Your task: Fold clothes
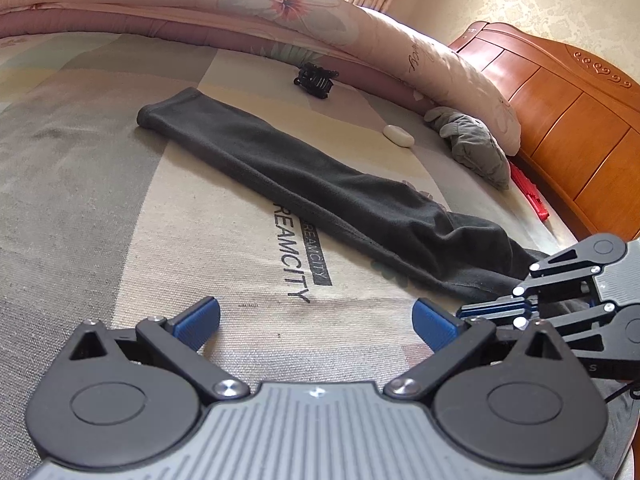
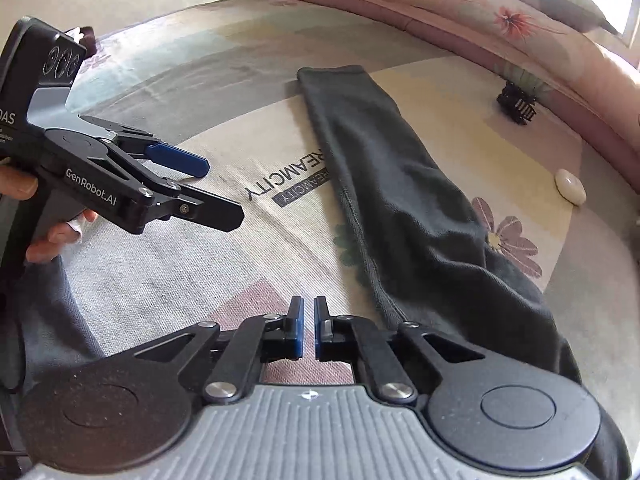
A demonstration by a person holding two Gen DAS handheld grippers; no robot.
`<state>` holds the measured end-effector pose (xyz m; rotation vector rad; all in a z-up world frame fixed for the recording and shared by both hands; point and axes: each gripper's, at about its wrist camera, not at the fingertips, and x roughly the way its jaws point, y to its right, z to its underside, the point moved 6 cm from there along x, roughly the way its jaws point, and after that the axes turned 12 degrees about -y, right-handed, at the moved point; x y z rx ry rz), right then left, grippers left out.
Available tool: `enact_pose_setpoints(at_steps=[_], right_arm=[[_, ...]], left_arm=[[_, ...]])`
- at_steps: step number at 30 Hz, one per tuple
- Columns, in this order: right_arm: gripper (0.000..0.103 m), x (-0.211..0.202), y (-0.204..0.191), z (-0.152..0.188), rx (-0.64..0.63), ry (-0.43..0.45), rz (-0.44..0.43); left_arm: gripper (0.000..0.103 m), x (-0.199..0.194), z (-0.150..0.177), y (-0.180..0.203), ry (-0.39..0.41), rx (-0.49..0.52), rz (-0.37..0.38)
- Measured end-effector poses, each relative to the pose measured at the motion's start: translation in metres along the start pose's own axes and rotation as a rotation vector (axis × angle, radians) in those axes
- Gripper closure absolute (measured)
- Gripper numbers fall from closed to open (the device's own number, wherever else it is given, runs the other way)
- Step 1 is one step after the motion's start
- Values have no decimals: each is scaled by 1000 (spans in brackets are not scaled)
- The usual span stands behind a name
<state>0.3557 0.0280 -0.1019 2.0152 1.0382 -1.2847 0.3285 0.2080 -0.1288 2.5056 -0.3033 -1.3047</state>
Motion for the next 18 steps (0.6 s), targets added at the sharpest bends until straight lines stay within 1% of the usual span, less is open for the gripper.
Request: enact_pose_setpoints(at_steps=[2,3,6,8,10,11,12,13,14,16,18], right_arm=[[98,-11,6,14,33,9,13],[96,-19,9,23,51,17,21],[94,-45,25,59,116,37,69],[94,-63,39,86,169,45,105],[93,-81,59,115,236,54,141],[93,-89,70,128,270,63,159],[92,-98,83,141,307,75,175],[92,-106,94,153,343,87,187],[92,-112,104,163,380,103,191],[92,-123,124,181,448,137,189],[92,-129,132,193,468,160,185]], left_arm=[[1,1,0,0,2,-2,2],[1,2,0,-1,5,-2,4],[1,5,-1,0,22,7,-6],[1,9,-2,2,45,16,-37],[1,15,-1,9,64,37,-100],[1,18,0,15,49,62,-144],[1,21,0,24,18,96,-183],[1,22,-2,35,-14,124,-199],[1,22,-3,47,-37,147,-205],[1,19,-12,77,-40,190,-178],[1,19,-21,109,-41,240,-168]])
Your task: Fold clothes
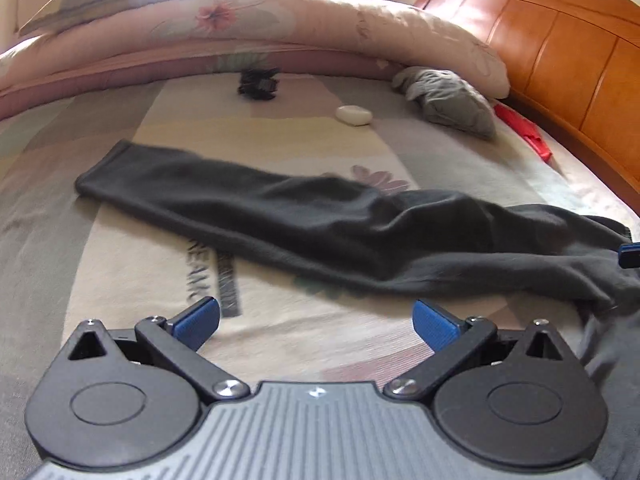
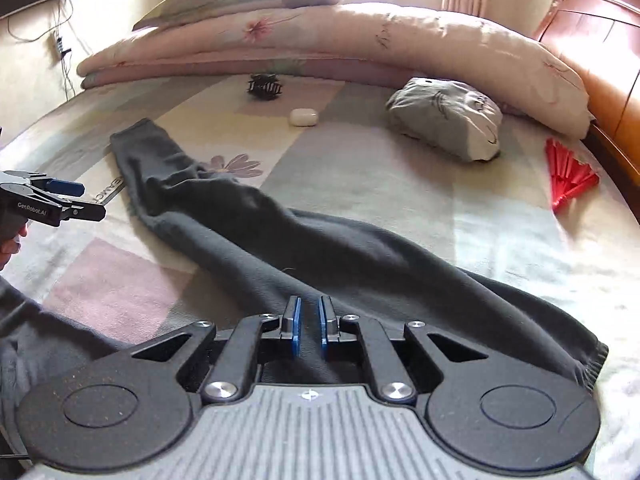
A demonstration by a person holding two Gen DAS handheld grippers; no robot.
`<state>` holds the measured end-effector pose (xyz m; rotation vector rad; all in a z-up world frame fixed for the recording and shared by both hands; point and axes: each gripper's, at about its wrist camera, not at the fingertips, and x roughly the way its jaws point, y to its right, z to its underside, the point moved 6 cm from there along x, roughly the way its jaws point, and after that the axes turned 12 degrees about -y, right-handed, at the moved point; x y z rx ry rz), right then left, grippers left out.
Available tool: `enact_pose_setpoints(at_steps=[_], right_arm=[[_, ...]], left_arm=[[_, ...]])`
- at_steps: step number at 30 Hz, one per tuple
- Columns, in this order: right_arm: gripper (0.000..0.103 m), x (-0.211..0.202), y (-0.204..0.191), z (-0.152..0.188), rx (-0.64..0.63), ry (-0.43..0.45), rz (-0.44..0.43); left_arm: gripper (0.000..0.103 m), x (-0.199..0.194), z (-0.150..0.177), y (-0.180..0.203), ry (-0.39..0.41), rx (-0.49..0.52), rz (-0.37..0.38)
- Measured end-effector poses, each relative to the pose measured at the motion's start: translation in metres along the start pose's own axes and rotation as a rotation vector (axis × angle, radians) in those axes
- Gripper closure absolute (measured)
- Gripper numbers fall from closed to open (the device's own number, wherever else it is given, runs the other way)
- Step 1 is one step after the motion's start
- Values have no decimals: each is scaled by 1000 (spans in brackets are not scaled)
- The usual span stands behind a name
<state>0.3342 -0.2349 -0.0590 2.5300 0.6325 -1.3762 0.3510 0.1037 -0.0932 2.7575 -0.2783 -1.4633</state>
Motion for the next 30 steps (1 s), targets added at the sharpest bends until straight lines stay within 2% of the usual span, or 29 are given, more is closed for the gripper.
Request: enact_pose_setpoints(at_steps=[8,13,17,19,21,23,25,30], right_arm=[[87,-22,50,31,52,48,0],[86,-25,89,50,103,32,26],[86,-25,109,44,89,42,49],[82,-22,116,30,57,57,65],[77,-16,122,13,22,71,77],[73,-1,128,-11,-15,73,83],[64,18,135,-31,-45,58,83],[62,79,143,-69,-78,-26,61]], left_arm=[[1,18,-45,121,-18,168,59],[1,51,-56,170,3,207,98],[1,88,-44,179,-111,154,99],[1,98,-30,177,-148,128,87],[1,92,-18,178,-109,142,86],[1,85,-11,174,-104,115,98],[1,83,-9,172,-105,100,107],[1,81,-8,172,-107,91,104]])
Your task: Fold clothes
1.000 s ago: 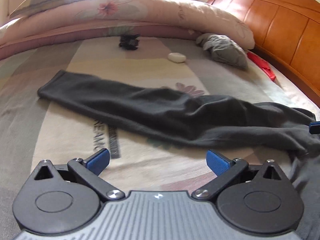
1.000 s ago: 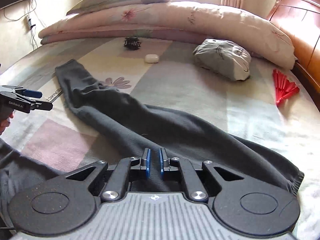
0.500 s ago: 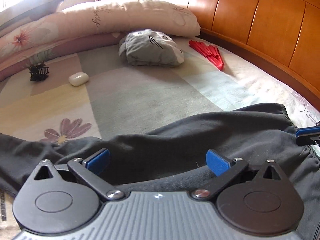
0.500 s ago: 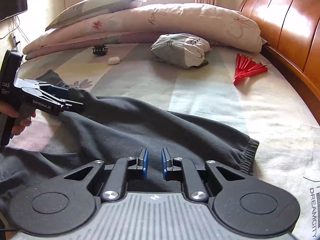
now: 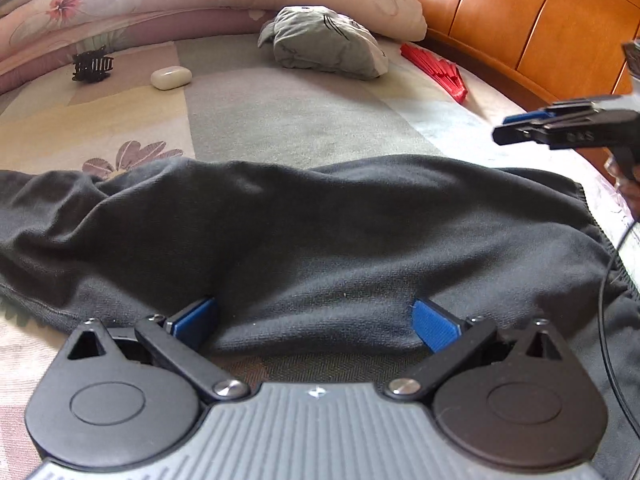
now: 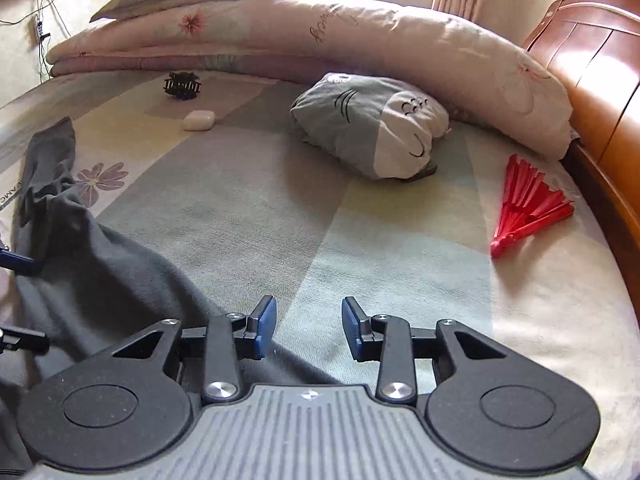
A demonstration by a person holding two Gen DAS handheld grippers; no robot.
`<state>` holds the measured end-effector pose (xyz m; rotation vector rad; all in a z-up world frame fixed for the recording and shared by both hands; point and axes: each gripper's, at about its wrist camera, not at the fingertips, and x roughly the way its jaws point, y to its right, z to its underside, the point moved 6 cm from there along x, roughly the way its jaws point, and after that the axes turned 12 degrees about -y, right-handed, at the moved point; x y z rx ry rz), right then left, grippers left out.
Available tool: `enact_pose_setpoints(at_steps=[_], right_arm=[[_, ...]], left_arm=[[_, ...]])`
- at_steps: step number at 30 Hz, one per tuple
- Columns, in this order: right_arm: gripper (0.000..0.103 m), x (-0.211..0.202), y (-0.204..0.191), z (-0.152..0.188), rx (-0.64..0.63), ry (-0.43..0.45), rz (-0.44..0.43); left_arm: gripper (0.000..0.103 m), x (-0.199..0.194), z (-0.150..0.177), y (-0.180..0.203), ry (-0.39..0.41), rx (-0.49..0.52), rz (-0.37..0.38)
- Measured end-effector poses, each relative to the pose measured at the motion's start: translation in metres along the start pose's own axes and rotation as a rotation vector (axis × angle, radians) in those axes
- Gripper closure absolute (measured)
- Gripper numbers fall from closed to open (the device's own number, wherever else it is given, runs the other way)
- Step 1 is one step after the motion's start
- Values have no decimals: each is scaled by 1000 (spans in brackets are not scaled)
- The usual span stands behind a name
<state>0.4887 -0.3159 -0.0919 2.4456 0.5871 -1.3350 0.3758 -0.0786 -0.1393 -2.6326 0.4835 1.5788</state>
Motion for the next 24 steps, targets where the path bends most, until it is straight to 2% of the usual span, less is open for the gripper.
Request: enact_pose_setpoints(at_steps=[5,7,10,16,20,24], right_arm=[[59,19,-30,-9,-90,-16,-91],[52,22,-45,-5,-175,-23,-81],[52,30,-56,6,-256,-65,-53],[52,25,-47,8,-249,-68,-72],[52,22,-33,-4,-175,-41,-100],[53,33,-45,6,-241,-86,-106]], left_arm=[[1,-1,2,-1,14,0,4],[1,-1,2,-1,18,3,5],[1,-1,2,-1,23,7,7],[1,-1,3,-1,30,15,7],[1,-1,3,-1,34,16,5],[1,-2,4,0,38,22,5]])
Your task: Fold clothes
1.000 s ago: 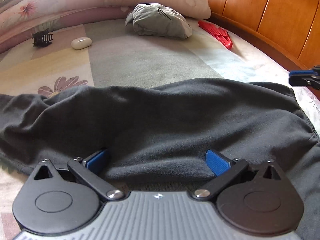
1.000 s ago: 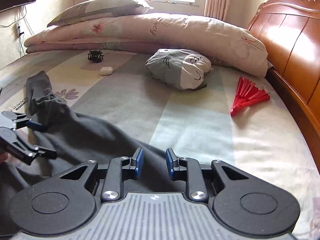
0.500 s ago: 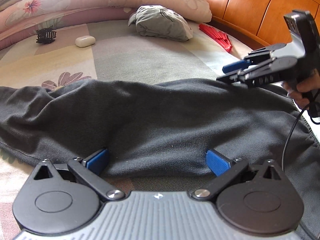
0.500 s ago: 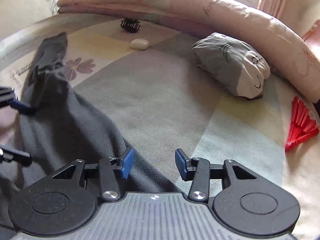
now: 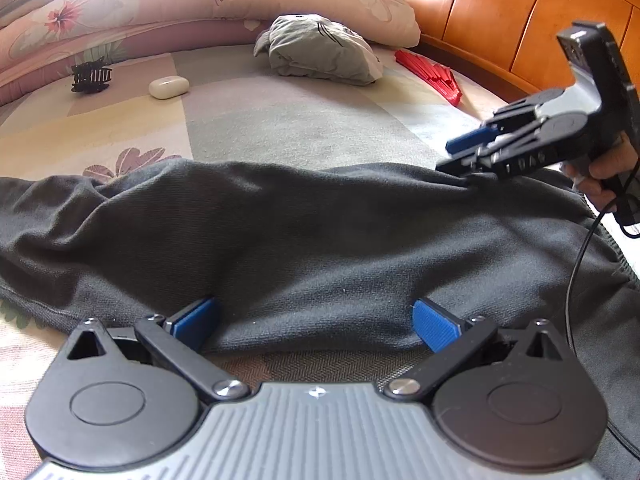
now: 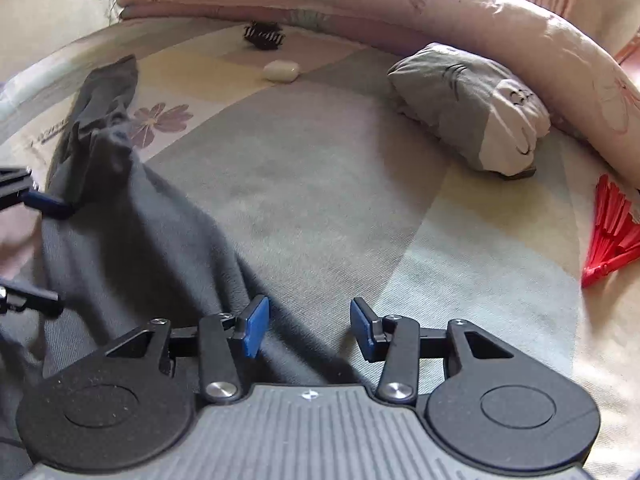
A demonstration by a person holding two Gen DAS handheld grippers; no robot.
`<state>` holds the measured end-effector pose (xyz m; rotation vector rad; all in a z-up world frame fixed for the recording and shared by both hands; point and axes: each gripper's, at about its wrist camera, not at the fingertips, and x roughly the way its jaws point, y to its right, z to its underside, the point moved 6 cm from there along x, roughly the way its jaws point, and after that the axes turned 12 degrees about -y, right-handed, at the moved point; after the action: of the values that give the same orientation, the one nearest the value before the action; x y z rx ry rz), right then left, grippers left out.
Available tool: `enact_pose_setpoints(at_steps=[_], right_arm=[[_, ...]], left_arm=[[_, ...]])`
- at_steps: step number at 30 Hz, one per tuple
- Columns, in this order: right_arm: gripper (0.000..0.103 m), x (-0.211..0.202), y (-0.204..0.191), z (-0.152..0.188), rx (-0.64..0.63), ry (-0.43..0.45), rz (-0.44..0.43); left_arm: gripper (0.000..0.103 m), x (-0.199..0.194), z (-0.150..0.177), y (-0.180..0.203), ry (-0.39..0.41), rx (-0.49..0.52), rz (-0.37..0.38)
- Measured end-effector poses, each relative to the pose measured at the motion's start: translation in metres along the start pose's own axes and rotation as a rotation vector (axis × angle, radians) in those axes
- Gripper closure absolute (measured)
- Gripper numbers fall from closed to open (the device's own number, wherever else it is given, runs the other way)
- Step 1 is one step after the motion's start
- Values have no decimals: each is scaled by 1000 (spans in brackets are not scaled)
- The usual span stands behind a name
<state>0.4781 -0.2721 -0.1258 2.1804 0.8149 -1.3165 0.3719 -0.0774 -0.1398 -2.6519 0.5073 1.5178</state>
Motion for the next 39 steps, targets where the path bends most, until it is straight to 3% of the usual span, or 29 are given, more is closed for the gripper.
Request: enact_pose_setpoints(at_steps=[2,4,7,13,16,20,23,25,27,31,35,37,39], right_arm=[[62,-2,-11,3,-39,13,16],[86,-3,-19,2,-66,9,17],[100,-4,-28,0,-110,3,61],[102,-13,4,-21,21,87,150],[102,-2,25,-27,105,65,211],[102,-5,42,-22,202,62,158],[92,-24,45,-10,201,86,122],[74,-34,52,3,200,81,124],[63,-38,62,19,223,61,114],[61,-37,75,52,267,-1,98],[65,-29,72,80,261,-66,118],[100,-30,69,83,254,-52,153],[101,-31,74,82,270,-43,235]], left_arm=[[1,0,0,0,2,4,3],[1,-1,0,1,1,5,1],[1,-2,-2,1,-8,-1,2],[1,-15,-9,0,-3,-47,51],[1,-22,-13,3,15,-35,57],[1,-26,-15,5,18,-14,51],[1,-28,-11,3,11,-4,37],[1,-28,-9,1,3,-9,32],[1,-28,-7,1,0,-16,36],[1,-29,-5,6,-2,-10,48],[1,-29,-4,11,-14,4,45],[1,-29,-4,13,-19,5,44],[1,-30,-4,15,-24,5,37]])
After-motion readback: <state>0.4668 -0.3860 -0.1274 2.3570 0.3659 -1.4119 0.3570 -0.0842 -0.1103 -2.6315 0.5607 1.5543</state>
